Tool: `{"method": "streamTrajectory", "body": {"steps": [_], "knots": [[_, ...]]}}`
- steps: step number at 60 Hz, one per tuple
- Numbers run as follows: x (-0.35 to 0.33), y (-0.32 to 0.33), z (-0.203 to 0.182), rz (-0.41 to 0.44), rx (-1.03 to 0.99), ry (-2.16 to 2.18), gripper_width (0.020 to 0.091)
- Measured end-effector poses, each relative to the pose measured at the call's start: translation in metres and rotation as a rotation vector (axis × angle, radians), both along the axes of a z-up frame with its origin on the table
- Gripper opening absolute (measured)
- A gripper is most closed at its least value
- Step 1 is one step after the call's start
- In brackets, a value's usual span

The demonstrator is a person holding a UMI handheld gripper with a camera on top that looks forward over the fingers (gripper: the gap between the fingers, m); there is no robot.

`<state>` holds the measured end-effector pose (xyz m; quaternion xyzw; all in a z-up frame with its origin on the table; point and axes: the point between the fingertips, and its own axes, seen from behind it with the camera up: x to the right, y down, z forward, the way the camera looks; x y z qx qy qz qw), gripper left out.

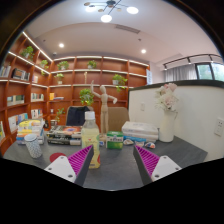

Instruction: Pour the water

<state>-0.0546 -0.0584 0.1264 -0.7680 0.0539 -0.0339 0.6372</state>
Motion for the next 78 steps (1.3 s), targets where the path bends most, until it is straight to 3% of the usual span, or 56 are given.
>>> {"method": "streamTrajectory", "body": {"steps": [14,15,17,29,40,44,53,56,78], "knots": [[-0.067,0.048,-0.037,0.164,0.028,0.037,0.0844],[-0.06,0.046,-0.012,0.173,0.019,0.034,0.0844],[-0.073,0.059,-0.038,0.181,0.032,0.037,0.0844],[-0.078,0.114,-0.047,0.171,0.032,-0.053,0.0844],[-0.077,0.141,-0.045,0.148,0.051,-0.041,0.0654],[-0.071,0.145,-0.046,0.124,0.054,-0.048,0.0534],[-0.078,0.146,-0.047,0.152,0.054,-0.015,0.0434],[-0.079,0.147,-0.046,0.17,0.063,-0.02,0.0368],[-0.094,0.144,-0.039,0.197,0.022,-0.342,0.0347]]}}
